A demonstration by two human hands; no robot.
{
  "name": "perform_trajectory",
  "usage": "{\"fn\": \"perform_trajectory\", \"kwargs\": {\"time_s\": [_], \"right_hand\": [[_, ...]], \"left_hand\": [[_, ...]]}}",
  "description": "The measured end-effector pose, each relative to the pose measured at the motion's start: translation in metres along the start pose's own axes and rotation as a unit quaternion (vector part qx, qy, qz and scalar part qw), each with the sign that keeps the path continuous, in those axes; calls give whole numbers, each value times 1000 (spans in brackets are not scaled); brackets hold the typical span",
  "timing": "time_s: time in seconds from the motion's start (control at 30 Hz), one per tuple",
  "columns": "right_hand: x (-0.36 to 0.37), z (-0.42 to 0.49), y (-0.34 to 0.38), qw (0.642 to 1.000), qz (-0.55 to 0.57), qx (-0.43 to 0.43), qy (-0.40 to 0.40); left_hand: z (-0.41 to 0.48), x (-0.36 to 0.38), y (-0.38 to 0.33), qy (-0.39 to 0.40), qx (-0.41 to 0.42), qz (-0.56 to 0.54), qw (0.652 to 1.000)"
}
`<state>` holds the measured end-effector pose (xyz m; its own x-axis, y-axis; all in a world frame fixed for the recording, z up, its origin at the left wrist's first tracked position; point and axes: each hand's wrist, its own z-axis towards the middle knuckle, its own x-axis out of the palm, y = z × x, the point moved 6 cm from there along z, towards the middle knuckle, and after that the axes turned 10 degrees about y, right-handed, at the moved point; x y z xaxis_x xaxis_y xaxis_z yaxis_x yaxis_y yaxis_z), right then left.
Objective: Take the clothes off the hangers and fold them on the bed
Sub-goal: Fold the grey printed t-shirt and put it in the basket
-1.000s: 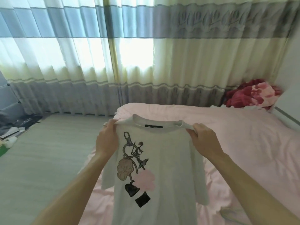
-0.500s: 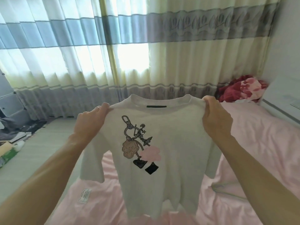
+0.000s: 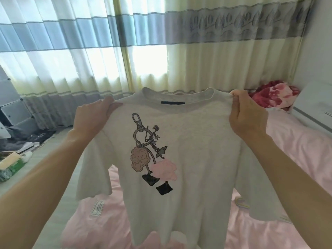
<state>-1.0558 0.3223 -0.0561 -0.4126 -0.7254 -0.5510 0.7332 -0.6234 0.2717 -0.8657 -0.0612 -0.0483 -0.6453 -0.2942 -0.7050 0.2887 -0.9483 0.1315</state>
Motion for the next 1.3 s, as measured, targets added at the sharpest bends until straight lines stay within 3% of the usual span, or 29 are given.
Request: {"fn": "perform_trajectory", "kwargs": {"time_s": [0.27, 0.37, 0.53, 0.67, 0.77, 0.87, 1.03, 1.17, 1.3], "right_hand": [[100, 41, -43, 990, -71, -19, 120], [164, 65, -64, 985, -89, -21, 144], [295, 77, -116, 969, -113, 19, 219], [414, 57, -170, 938, -117, 70, 320], [506, 29, -208, 896, -123, 104, 415], [574, 1, -241, 862, -129, 133, 471], [679, -16, -296, 844, -141, 140, 498], [746, -28, -328, 839, -147, 139, 505], [812, -52, -357, 812, -152, 145, 545]], "left_hand": [[34, 99, 14, 52, 10, 13, 999], [60, 165, 26, 74, 19, -1, 997], [98, 321, 52, 175, 9, -36, 984], [104, 456, 56, 264, 0, -81, 961], [91, 558, 51, 376, -69, -122, 916], [71, 639, 44, 428, -93, -136, 889], [52, 760, 44, 467, -184, -194, 843], [38, 834, 45, 470, -187, -197, 840], [19, 901, 42, 509, -181, -156, 827]]}}
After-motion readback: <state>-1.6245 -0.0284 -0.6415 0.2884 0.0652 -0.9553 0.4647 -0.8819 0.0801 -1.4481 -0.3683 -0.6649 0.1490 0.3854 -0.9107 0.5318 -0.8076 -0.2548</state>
